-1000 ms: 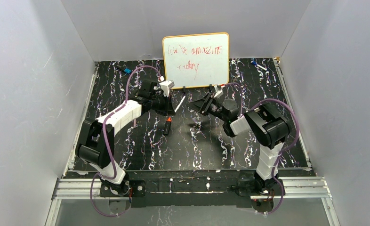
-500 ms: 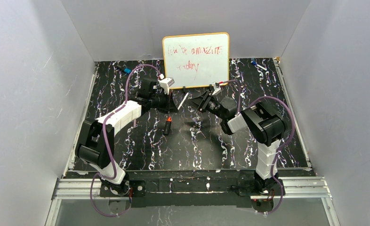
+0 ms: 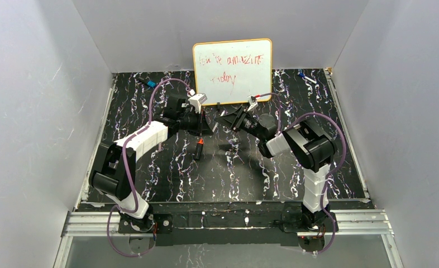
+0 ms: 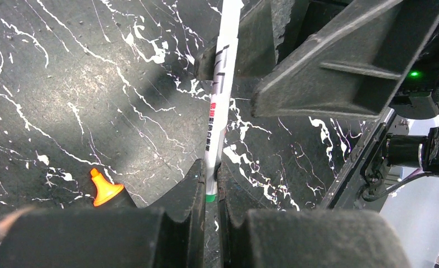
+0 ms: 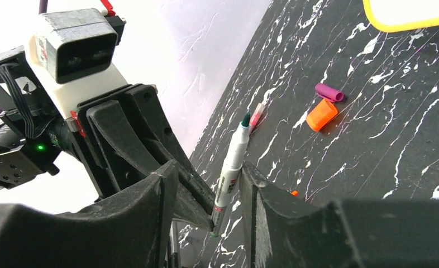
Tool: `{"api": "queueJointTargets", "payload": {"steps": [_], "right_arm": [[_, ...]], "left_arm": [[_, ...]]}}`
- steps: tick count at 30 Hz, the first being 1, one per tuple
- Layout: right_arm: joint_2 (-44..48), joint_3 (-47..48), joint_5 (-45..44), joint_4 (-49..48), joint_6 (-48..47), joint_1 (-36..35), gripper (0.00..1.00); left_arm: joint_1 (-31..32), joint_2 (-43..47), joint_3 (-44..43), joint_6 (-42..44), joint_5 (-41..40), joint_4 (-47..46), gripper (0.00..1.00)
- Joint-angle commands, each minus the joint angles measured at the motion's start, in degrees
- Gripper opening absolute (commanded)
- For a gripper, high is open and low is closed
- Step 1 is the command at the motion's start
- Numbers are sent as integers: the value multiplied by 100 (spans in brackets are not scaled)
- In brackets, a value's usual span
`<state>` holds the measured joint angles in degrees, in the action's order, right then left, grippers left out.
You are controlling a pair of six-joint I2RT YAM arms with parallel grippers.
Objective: Insert the pens into the pen caps
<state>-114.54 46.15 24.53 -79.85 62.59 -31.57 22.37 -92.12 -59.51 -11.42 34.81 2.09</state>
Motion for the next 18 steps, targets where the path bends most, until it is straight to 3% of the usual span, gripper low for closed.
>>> {"api": "queueJointTargets", "payload": {"steps": [1, 6, 10, 13, 16, 18], "right_arm": [[-121, 197, 24, -284, -112, -50, 48], [-223, 201, 77, -391, -16, -47, 28], [-269, 210, 99, -438, 24, -57, 5], [-270, 225, 88, -459, 49, -51, 1], [-270, 245, 84, -470, 61, -56, 1], [-270, 254, 92, -480, 76, -60, 1]], "left_arm": [[31, 360, 54, -36, 160, -110, 0], [31, 378, 68, -53, 114, -159, 0], [31, 389, 81, -100, 110, -182, 0], [32, 334, 123, -202, 175, -418, 1], [34, 279, 275, -361, 306, -716, 22], [32, 258, 350, -452, 335, -870, 29]]}}
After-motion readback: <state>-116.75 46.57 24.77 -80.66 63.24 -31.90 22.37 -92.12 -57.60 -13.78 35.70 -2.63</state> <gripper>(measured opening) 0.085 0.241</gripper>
